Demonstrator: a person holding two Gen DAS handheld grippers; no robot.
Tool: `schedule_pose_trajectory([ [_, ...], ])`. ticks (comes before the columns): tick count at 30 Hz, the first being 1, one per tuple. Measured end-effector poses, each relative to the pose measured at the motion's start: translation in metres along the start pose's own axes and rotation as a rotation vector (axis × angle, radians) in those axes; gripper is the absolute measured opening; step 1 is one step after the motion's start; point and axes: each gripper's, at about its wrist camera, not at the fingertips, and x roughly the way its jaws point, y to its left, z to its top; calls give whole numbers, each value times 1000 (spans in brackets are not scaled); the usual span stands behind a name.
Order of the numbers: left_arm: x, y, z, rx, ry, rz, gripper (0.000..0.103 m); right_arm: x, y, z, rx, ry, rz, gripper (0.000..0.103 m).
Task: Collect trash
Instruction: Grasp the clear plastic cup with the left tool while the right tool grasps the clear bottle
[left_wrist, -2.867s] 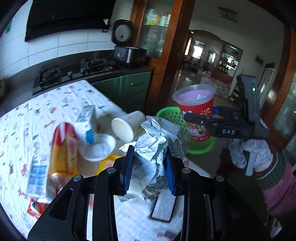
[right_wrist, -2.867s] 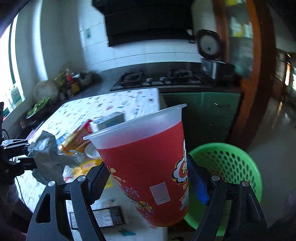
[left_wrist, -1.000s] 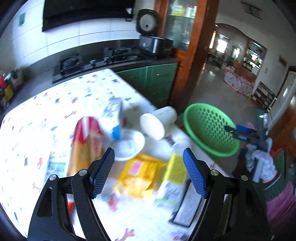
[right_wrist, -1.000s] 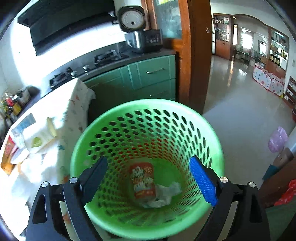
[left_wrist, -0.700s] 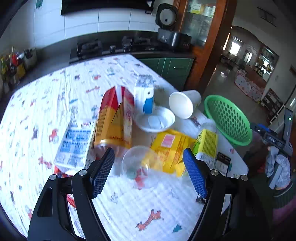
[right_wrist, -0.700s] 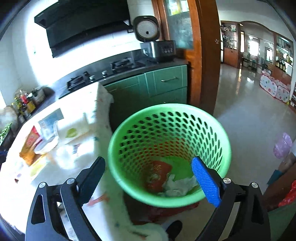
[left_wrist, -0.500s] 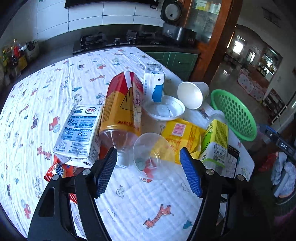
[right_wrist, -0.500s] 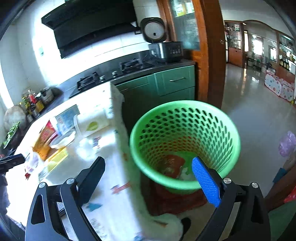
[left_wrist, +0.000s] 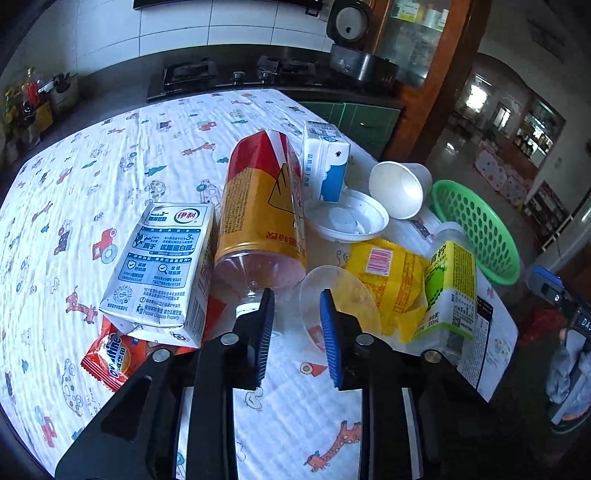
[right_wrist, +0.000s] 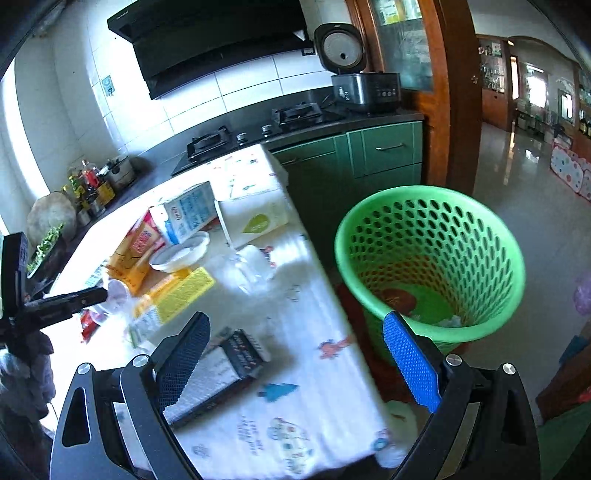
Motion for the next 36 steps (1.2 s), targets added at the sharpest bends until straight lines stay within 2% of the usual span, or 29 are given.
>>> schedule_pose_trajectory([
  [2, 1, 0, -1, 4, 6, 5, 9, 3, 5, 3, 14, 15, 18, 92],
  [5, 3, -1, -4, 20, 10, 33, 7, 8, 11, 8, 41, 41, 44, 92],
  [8, 4, 0, -7, 21, 11, 16, 4, 13, 19, 10, 56, 60, 69, 91],
  [16, -3, 1, -11, 25, -2, -22, 3, 43, 30, 19, 148, 156, 146, 83],
  [18, -6, 3, -12, 23, -8, -32, 3, 52, 30, 24, 170, 173, 141, 82],
  [22, -11, 9, -13, 10, -16, -52, 3, 72, 25, 31, 243, 229, 170, 81],
  [33, -13, 15, -16, 6, -22, -85, 3, 118, 23, 35, 346, 335, 187, 81],
  [36, -13, 16, -16, 8, -24, -93, 3, 122, 21, 37, 364, 336, 193, 81],
])
